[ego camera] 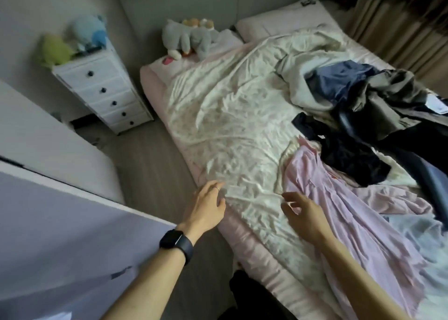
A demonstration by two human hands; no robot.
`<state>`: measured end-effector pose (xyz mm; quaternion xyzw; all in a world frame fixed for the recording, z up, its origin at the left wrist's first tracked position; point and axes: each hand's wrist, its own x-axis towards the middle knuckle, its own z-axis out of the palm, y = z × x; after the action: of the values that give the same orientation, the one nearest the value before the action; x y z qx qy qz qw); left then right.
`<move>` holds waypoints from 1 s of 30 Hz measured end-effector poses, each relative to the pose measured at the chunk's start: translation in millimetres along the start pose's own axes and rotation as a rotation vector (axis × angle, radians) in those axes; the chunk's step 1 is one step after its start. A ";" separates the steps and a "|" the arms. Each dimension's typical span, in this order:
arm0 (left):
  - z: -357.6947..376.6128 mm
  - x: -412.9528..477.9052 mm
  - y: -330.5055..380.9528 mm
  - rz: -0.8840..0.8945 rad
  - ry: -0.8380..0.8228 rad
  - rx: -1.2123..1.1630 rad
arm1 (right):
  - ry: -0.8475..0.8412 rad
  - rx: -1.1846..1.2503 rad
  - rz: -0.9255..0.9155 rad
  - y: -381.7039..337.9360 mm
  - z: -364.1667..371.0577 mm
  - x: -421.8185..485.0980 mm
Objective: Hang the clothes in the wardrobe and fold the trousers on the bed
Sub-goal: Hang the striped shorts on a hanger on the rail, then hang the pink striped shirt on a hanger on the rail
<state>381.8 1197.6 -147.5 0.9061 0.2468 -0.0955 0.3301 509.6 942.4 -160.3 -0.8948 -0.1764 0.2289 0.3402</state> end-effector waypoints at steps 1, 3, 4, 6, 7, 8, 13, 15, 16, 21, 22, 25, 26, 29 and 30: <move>3.6 19.8 8.1 0.018 -0.025 0.023 | 0.018 0.009 0.031 9.5 -7.8 9.5; 10.7 56.5 22.9 0.040 -0.068 0.065 | 0.041 0.017 0.083 25.0 -21.8 31.9; 14.7 72.9 28.7 0.046 -0.088 0.080 | 0.050 0.012 0.108 31.7 -27.7 42.8; 24.3 102.3 37.6 0.055 -0.128 0.110 | 0.049 0.016 0.170 44.3 -37.0 63.5; 30.3 116.2 40.8 0.059 -0.147 0.136 | 0.045 0.025 0.204 51.3 -40.7 73.9; 37.0 132.5 44.6 0.062 -0.159 0.171 | 0.043 0.027 0.237 58.6 -44.7 86.7; 74.5 216.3 61.5 0.099 -0.202 0.366 | 0.024 -0.021 0.355 100.6 -57.2 164.9; 91.8 251.2 59.9 0.101 -0.228 0.409 | -0.004 -0.057 0.393 117.7 -52.2 198.6; 102.4 268.1 56.4 0.099 -0.242 0.433 | -0.017 -0.079 0.414 127.1 -46.9 215.9; 156.1 330.7 28.1 0.046 -0.343 0.511 | -0.063 -0.127 0.475 163.5 -8.9 294.3; 160.4 333.7 24.5 0.040 -0.349 0.510 | -0.051 -0.137 0.495 162.2 -3.3 302.1; 173.9 337.4 21.5 0.029 -0.305 0.435 | 0.023 -0.090 0.505 161.0 17.8 307.3; 175.7 335.1 25.6 0.016 -0.275 0.369 | 0.055 -0.004 0.504 159.5 23.9 300.1; 181.4 329.5 52.5 -0.121 -0.294 -0.068 | 0.137 0.339 0.498 148.8 30.4 260.0; 182.3 328.8 65.7 -0.202 -0.348 -0.235 | 0.125 0.439 0.487 144.2 30.1 244.6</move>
<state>696.3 1162.9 -361.0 0.8019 0.2851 -0.2537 0.4596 720.5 971.7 -350.5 -0.8284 0.1177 0.2806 0.4704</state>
